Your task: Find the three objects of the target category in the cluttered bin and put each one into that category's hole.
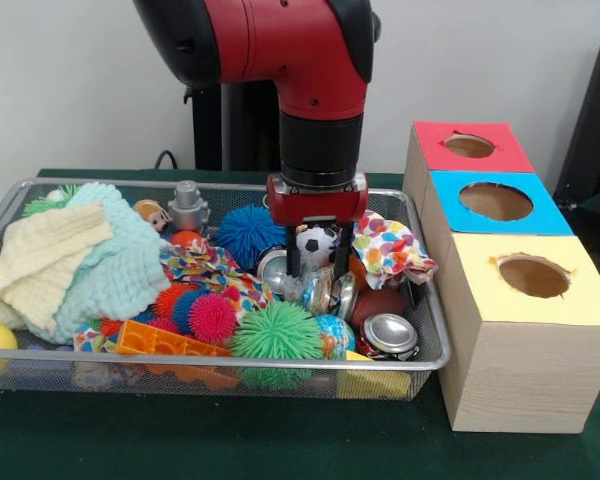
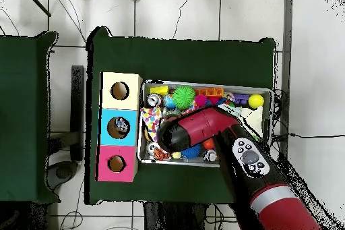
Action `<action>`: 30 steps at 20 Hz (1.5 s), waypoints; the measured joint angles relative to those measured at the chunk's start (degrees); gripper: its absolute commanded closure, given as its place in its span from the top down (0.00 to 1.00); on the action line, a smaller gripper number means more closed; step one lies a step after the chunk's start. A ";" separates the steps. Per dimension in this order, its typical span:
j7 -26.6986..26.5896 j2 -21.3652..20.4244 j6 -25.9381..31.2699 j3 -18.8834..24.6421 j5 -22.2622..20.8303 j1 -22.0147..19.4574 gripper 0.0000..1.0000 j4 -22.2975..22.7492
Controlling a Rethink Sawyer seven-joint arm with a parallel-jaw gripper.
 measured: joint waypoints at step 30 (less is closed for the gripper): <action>0.05 -5.63 -6.26 -8.96 4.34 5.19 0.00 1.41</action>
